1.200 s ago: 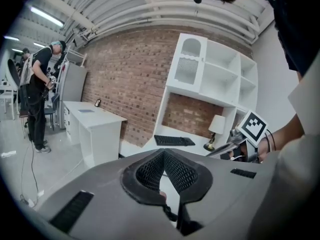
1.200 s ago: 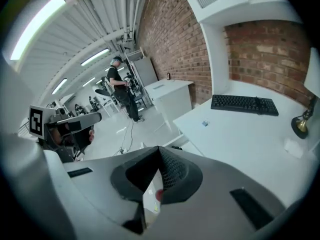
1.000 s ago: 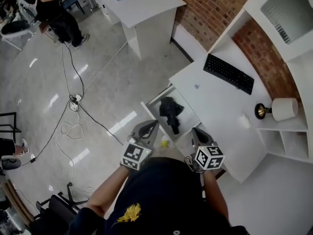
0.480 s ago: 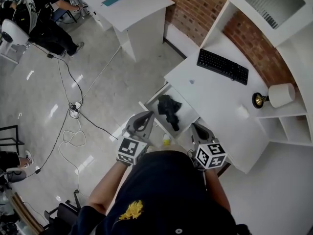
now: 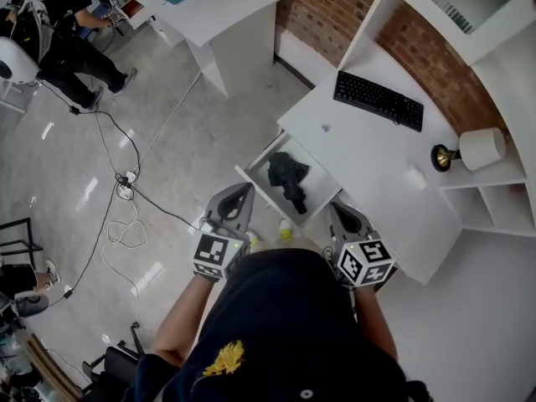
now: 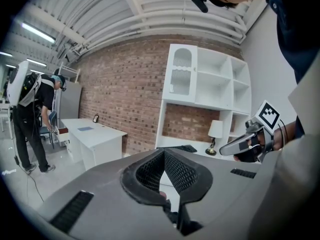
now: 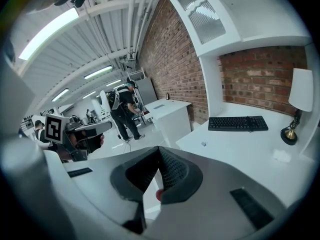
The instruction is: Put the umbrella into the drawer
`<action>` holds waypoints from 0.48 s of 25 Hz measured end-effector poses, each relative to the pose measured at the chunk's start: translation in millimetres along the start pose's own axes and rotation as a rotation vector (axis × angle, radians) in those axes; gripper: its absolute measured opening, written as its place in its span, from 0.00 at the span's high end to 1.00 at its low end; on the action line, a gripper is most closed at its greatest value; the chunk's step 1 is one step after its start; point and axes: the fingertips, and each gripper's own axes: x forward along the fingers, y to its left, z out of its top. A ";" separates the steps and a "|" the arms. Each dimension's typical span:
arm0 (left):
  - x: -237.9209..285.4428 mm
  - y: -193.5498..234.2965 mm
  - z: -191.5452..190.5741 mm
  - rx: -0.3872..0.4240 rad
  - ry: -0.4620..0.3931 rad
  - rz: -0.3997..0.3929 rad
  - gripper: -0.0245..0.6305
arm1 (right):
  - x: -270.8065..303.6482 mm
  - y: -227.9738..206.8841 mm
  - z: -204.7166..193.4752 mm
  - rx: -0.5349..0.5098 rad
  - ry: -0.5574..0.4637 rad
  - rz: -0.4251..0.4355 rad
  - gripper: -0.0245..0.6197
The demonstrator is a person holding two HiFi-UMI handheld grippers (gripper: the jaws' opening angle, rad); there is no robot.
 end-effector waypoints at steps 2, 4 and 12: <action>0.9 1.0 0.6 0.000 -0.003 0.002 0.94 | 0.9 0.5 0.3 0.000 -0.001 0.004 0.96; 1.5 2.0 1.4 -0.001 -0.005 0.004 0.94 | 1.6 0.4 1.1 -0.001 -0.002 0.006 0.96; -0.4 2.7 -1.0 -0.002 -0.002 0.000 0.94 | 1.7 1.1 2.2 0.002 -0.007 0.004 0.96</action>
